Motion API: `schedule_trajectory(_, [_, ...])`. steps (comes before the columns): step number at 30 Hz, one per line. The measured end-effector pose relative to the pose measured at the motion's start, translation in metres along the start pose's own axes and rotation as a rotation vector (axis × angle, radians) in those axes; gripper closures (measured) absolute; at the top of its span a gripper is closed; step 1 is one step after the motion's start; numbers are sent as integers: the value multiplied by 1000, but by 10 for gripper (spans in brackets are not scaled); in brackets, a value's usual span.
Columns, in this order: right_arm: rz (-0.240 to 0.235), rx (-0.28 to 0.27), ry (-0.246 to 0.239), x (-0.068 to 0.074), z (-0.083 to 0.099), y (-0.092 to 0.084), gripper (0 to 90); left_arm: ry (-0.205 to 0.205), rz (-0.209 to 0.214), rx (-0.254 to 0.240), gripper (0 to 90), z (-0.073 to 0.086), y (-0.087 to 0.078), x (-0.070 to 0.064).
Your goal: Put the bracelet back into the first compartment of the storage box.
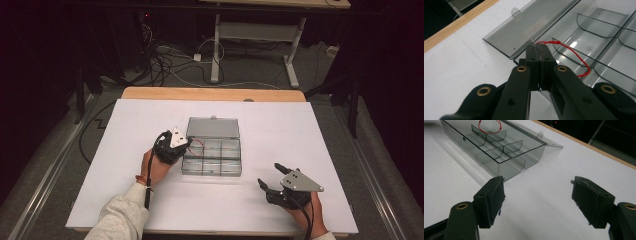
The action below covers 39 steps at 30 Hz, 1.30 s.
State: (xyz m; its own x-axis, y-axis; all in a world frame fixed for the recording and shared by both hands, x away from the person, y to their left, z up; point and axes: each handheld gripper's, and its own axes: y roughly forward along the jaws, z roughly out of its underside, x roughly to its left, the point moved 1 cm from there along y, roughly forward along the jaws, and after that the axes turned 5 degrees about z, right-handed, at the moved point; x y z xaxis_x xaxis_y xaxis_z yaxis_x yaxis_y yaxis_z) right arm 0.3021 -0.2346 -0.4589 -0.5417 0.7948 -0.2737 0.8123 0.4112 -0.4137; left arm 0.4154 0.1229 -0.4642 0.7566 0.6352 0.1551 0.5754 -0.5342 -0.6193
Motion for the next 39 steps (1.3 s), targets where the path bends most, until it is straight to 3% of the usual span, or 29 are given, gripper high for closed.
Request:
schedule_trajectory(3, [3, -1, 6, -1, 0, 0, 262, 13, -5, 8, 860, 0, 2, -3])
schedule_trajectory(11, [1, -1, 5, -1, 0, 0, 264, -16, -63, -12, 861, 1, 1, 5])
schedule_trajectory(18, [-1, 3, 2, 0, 0, 1, 264, 15, -45, -3, 858, -2, 8, -2])
schedule_trajectory(23, [-2, 4, 3, 0, 1, 1, 264, -1, -32, -6, 793, -2, 9, -2])
schedule_trajectory(36, [-2, -2, 8, -1, 0, -1, 264, -15, -10, -41, 792, -2, 1, 1])
schedule_trajectory(39, [0, -8, 3, -1, -1, -2, 264, -16, -3, -47, 751, -2, 0, 0])
